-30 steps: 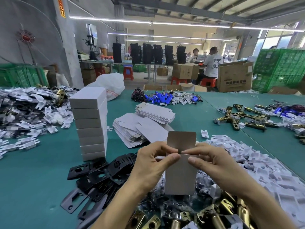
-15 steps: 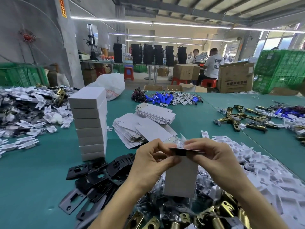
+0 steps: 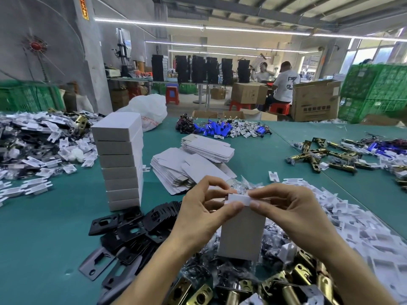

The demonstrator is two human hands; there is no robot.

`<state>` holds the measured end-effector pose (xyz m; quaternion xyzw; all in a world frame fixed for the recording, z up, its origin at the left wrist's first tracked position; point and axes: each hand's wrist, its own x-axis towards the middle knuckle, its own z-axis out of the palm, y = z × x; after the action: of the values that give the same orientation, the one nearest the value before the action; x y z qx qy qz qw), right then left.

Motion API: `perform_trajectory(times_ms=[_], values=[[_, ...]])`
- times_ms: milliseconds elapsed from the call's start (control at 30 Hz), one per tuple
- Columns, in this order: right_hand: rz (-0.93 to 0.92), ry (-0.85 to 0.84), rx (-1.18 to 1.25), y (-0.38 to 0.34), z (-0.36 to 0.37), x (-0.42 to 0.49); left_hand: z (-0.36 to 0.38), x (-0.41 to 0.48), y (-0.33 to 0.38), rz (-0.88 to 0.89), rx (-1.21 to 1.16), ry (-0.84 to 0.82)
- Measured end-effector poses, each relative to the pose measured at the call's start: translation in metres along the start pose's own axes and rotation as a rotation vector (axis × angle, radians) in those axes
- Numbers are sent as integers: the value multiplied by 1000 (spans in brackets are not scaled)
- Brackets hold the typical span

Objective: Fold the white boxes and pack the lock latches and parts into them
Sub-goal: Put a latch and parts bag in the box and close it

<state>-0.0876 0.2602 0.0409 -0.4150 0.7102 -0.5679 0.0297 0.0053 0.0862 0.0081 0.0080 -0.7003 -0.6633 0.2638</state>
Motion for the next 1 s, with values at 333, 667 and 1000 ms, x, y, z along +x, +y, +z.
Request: perform_trajectory(times_ms=[333, 667, 1000], values=[[2, 16, 44, 0, 0, 2, 1, 0, 3, 81, 71, -9], [56, -129, 67, -5, -8, -2, -5, 1, 5, -35, -38, -39], [130, -161, -41, -3, -8, -3, -7, 0, -3, -9, 115, -70]])
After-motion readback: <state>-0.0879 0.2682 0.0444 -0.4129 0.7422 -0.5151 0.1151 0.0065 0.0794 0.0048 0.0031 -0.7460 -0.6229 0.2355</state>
